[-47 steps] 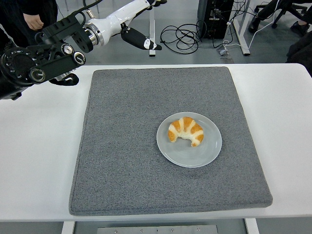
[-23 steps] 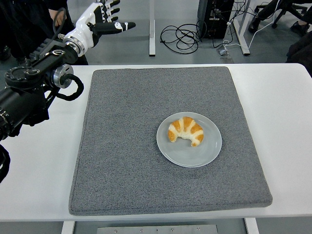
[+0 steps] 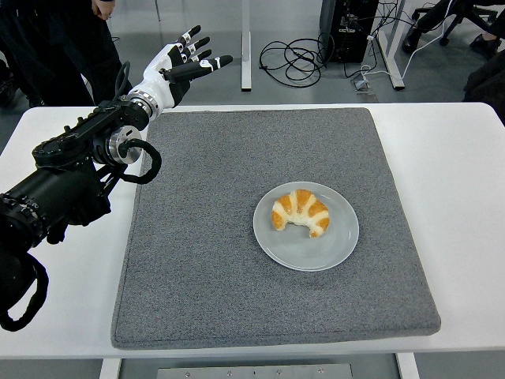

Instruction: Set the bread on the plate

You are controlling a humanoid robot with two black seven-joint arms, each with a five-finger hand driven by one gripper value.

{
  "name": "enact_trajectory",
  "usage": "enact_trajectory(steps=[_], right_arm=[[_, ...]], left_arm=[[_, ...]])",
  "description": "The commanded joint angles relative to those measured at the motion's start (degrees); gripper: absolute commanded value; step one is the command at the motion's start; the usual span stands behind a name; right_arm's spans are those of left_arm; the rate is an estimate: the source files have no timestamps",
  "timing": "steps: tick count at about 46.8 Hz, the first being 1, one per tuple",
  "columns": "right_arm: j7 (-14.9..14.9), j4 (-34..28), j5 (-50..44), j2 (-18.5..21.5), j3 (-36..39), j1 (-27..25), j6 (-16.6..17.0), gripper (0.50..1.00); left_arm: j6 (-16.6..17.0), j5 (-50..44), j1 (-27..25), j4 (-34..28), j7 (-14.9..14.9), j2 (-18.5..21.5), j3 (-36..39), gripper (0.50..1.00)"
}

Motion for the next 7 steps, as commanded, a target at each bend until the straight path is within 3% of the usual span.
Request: enact_trajectory(steps=[1,7], right_arm=[[0.0,-0.2,0.0,0.0,0.0,-0.4,-0.1,1.000],[0.0,-0.2,0.0,0.0,0.1,-0.4,-0.2,1.000]], left_arm=[[-0.2,0.0,0.2,0.0,-0.1,0.0,0.0,0.977],[-0.5,0.0,0.3,0.0,-0.1,0.0,0.0,0.977]])
